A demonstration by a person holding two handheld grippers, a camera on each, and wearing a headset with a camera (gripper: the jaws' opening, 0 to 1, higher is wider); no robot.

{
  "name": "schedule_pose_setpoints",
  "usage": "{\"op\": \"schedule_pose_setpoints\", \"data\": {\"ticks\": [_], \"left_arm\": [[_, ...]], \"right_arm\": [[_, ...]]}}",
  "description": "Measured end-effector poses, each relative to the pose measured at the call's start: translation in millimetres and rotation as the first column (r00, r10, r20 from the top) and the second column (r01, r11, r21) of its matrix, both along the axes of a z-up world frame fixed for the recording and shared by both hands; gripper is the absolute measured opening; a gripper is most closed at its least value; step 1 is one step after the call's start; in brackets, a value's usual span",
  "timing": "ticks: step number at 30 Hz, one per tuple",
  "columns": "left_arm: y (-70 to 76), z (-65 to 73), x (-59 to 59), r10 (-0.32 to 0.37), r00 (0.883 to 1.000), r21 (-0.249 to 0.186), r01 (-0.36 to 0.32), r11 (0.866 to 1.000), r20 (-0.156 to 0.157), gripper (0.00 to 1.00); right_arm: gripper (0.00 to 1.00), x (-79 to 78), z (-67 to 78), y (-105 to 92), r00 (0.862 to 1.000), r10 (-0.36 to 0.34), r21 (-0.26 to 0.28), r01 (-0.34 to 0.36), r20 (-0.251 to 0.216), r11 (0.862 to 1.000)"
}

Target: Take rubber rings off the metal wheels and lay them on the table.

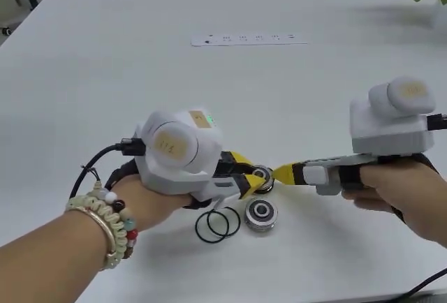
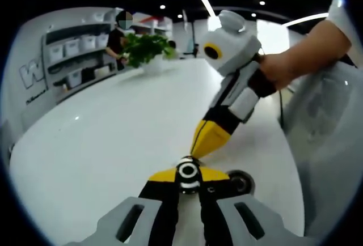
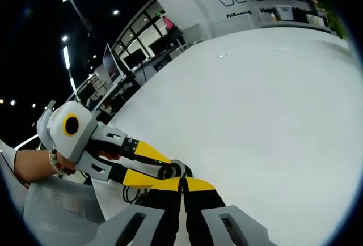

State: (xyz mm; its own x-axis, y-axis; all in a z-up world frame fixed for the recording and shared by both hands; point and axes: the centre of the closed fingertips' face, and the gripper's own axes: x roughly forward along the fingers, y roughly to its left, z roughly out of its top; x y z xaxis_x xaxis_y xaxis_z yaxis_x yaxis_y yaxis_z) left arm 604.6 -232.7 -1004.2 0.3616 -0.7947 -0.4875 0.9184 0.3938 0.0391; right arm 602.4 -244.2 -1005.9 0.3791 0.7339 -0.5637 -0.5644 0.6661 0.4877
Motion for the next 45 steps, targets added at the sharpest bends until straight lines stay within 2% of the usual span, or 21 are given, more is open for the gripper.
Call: {"op": "schedule_pose_setpoints", "data": {"ticks": [7, 29, 30, 31, 34, 37, 40, 43, 45], "left_arm": [[-0.5, -0.1, 0.4, 0.004, 1.0, 0.002, -0.004, 1.0, 0.009, 0.14], [-1.0, 0.1, 0.0, -0.003, 1.0, 0.0, 0.003, 1.0, 0.017, 0.14], [-1.1, 0.1, 0.0, -0.003, 1.0, 0.0, 0.003, 1.0, 0.018, 0.14], [-1.2, 0.2, 0.0, -0.002, 1.0, 0.001, 0.002, 1.0, 0.018, 0.14], [-1.6, 0.2, 0.2, -0.004, 1.0, 0.001, 0.004, 1.0, 0.021, 0.14], [-1.5, 0.6, 0.2, 0.001, 1.0, -0.006, -0.001, 1.0, 0.013, 0.14], [-1.8, 0.6, 0.4, 0.001, 1.0, 0.0, -0.001, 1.0, 0.012, 0.14], [-1.7, 0.6, 0.4, -0.005, 1.0, 0.009, 0.005, 1.0, 0.015, 0.14], [-1.0, 1.1, 0.8, -0.005, 1.0, 0.017, 0.005, 1.0, 0.006, 0.14]], "right_arm": [[0.0, -3.0, 3.6, 1.8, 1.0, -0.007, 0.012, 0.007, -0.008, 1.0], [0.0, -6.3, 9.2, 12.4, 0.999, 0.043, 0.036, -0.043, 0.013, 0.998], [0.0, -5.3, 11.8, 14.3, 0.999, 0.043, 0.051, -0.044, 0.02, 0.998], [0.0, -4.7, 19.3, 17.9, 0.999, 0.04, 0.094, -0.042, 0.024, 0.995], [0.0, -0.9, 18.0, 13.8, 0.998, 0.04, 0.041, -0.043, 0.056, 0.998], [0.0, 0.5, 13.1, 10.0, 0.999, 0.026, 0.036, -0.028, 0.039, 0.999], [0.0, 1.3, 9.4, 6.8, 0.999, 0.031, 0.006, -0.032, 0.044, 0.999], [0.0, 1.6, 8.4, 6.8, 0.999, 0.027, 0.003, -0.027, 0.041, 1.0], [0.0, 2.1, 8.0, 6.0, 0.999, 0.026, -0.004, -0.026, 0.045, 1.0]]}}
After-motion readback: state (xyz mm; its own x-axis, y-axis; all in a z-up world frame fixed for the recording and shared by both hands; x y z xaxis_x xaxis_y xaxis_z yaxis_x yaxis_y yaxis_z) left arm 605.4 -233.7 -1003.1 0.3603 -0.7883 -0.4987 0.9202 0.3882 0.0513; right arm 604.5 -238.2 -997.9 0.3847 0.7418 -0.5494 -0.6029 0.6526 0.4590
